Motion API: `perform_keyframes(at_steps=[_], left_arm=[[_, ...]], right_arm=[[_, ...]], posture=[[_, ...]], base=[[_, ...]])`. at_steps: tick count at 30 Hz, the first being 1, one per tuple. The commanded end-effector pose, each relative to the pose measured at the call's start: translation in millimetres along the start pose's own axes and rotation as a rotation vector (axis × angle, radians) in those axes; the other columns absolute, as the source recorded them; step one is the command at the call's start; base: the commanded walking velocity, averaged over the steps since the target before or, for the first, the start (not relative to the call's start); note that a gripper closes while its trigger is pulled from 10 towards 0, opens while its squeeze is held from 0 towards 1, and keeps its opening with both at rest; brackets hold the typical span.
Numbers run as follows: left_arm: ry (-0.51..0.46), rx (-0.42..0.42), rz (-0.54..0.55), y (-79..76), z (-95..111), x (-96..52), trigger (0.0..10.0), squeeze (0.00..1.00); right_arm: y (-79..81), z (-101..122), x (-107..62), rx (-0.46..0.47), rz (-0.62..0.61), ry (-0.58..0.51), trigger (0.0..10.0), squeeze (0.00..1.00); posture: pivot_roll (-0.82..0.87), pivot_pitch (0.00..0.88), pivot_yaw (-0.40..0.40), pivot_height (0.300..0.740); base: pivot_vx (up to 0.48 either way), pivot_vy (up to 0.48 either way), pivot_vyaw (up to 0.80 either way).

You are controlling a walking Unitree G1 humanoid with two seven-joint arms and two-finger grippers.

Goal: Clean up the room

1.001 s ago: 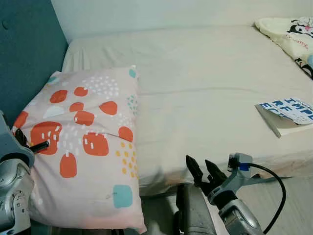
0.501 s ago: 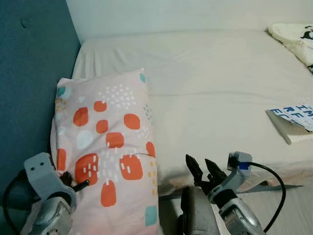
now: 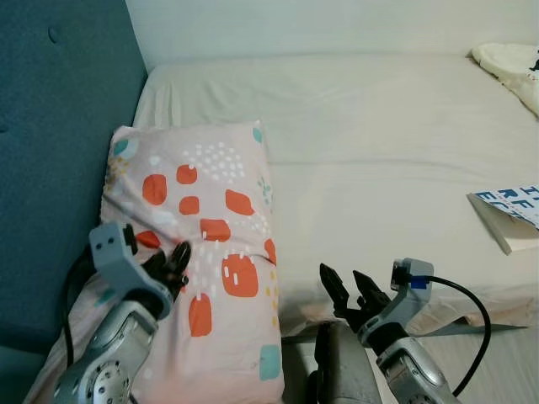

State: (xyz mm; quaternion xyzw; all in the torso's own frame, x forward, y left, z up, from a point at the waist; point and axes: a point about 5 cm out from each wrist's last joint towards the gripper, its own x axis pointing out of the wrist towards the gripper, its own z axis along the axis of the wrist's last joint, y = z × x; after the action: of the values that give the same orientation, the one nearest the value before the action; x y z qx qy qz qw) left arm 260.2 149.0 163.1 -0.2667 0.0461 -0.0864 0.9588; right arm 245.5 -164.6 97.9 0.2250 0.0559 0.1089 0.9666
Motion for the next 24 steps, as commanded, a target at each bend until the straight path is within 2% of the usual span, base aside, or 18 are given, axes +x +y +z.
perform_keyframes(at_steps=[1, 2, 3, 4, 7, 8, 11, 14, 15, 20, 21, 22, 23, 24], left_arm=[[-0.013, 0.044, -0.077, -5.6, 5, 3.1, 10.0, 1.00], [-0.019, 0.092, -0.094, -3.9, 10, 6.2, 10.0, 1.00], [-0.019, 0.092, -0.094, -3.9, 10, 6.2, 10.0, 1.00], [-0.032, 0.147, -0.058, 5.4, 17, 10.1, 10.0, 1.00], [-0.059, 0.290, 0.131, 42.5, 33, 17.1, 10.0, 1.00], [-0.059, 0.290, 0.131, 42.5, 33, 17.1, 10.0, 1.00], [-0.091, 0.417, 0.309, 71.3, 46, 17.7, 10.0, 1.00], [-0.095, 0.428, 0.321, 73.1, 46, 18.2, 10.0, 1.00], [-0.122, 0.398, 0.283, 65.7, 46, 23.6, 10.0, 0.00], [-0.125, 0.369, 0.212, 53.5, 38, 32.5, 10.0, 0.00], [-0.102, 0.368, 0.161, 45.7, 25, 39.0, 10.0, 0.00], [-0.045, 0.353, 0.098, 37.6, -2, 47.1, 10.0, 0.00], [0.000, 0.329, 0.086, 37.1, -21, 47.6, 10.0, 0.00], [0.000, 0.329, 0.086, 37.1, -21, 47.6, 10.0, 0.00]], right_arm=[[-3.9, -4, 0.2, -0.002, -0.015, 0.011, 10.0, 0.00], [-3.9, -4, 2.3, -0.004, -0.013, 0.010, 10.0, 0.00], [-3.9, -4, 2.3, -0.004, -0.013, 0.010, 10.0, 0.00], [-4.0, -4, 5.1, -0.008, -0.011, 0.013, 10.0, 0.00], [-4.5, -4, 11.6, -0.011, -0.007, 0.014, 10.0, 0.00], [-4.5, -4, 11.6, -0.011, -0.007, 0.014, 10.0, 0.00], [-5.8, -1, 18.5, -0.002, 0.010, 0.007, 10.0, 0.00], [-6.5, -1, 19.7, -0.003, 0.011, 0.009, 10.0, 0.00], [-6.9, -3, 24.6, -0.002, 0.016, 0.015, 10.0, 0.00], [-8.3, -7, 30.9, -0.005, 0.019, 0.026, 10.0, 0.00], [-11.5, -11, 34.8, -0.009, 0.013, 0.038, 10.0, 0.00], [-19.4, -18, 39.9, -0.022, -0.008, 0.066, 10.0, 0.00], [-24.9, -22, 40.3, -0.022, -0.027, 0.082, 10.0, 0.00], [-24.9, -22, 40.3, -0.022, -0.027, 0.082, 10.0, 0.00]], posture=[[0.06, 0.255, -0.019, 0.598], [0.07, 0.252, -0.019, 0.598], [0.07, 0.252, -0.019, 0.598], [0.07, 0.241, -0.021, 0.598], [0.07, 0.221, -0.023, 0.598], [0.07, 0.221, -0.023, 0.598], [0.07, 0.194, -0.031, 0.608], [0.07, 0.194, -0.031, 0.613], [0.08, 0.169, -0.037, 0.623], [0.08, 0.153, -0.040, 0.633], [0.08, 0.138, -0.041, 0.638], [0.07, 0.124, -0.043, 0.648], [0.07, 0.114, -0.043, 0.653], [0.07, 0.114, -0.043, 0.653]], base=[[0.000, 0.000, 0.00], [0.000, 0.000, 0.00], [0.000, 0.000, 0.00], [0.000, 0.000, 0.00], [0.000, 0.000, 0.00], [0.000, 0.000, 0.00], [0.000, 0.000, 0.00], [0.000, 0.000, 0.00], [0.000, 0.000, 0.00], [0.000, 0.000, 0.00], [0.000, 0.000, 0.00], [0.000, 0.000, 0.00], [0.000, 0.000, 0.00], [0.000, 0.000, 0.00]])
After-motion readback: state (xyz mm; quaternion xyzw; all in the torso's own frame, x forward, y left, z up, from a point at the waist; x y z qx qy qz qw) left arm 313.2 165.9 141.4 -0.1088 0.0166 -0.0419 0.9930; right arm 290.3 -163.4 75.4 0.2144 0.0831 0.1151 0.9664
